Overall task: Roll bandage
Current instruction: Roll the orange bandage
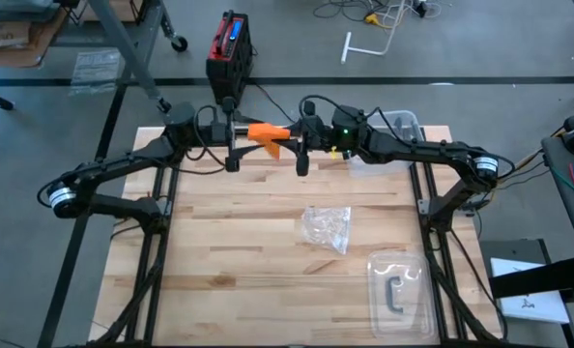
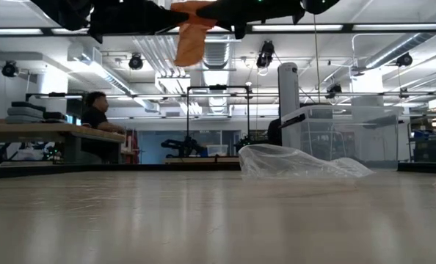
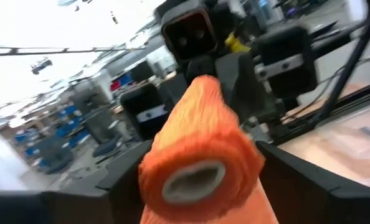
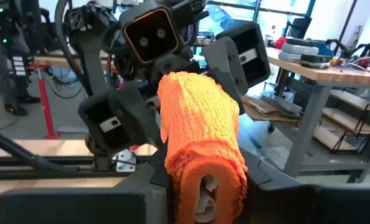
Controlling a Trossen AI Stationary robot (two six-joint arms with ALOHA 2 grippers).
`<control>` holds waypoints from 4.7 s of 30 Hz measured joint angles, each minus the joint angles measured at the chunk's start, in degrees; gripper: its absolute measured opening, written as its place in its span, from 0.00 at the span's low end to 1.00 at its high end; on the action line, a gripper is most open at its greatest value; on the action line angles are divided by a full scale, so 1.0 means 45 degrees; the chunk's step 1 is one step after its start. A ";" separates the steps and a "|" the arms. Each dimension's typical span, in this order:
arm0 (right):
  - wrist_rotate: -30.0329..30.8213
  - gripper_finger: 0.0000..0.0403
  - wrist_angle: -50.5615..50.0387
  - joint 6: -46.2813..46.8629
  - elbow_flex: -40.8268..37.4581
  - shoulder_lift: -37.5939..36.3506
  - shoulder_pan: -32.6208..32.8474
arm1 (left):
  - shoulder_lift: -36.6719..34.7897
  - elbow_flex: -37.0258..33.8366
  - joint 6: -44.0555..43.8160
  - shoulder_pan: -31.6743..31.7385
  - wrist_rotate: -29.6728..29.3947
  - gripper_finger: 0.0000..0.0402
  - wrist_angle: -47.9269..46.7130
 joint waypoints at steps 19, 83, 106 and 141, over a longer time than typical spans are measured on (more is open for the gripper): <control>0.0685 0.23 0.0488 -0.0486 0.0010 0.0251 -0.0014 | 0.0113 0.0745 -0.4646 0.0061 0.0027 0.30 -0.0710; -0.0201 0.85 0.0778 0.5380 -0.0005 -0.0194 -0.0237 | 0.0055 0.2442 0.4919 0.1676 0.3036 0.20 -0.3800; -0.2130 0.85 0.2268 0.3978 -0.0010 0.0675 0.0126 | 0.0022 0.2492 0.7899 0.1734 0.5511 0.19 -0.4397; -0.1471 0.36 0.2745 0.3568 0.0792 0.1647 0.0268 | -0.0267 0.2511 0.7006 0.1726 0.5032 0.21 -0.4305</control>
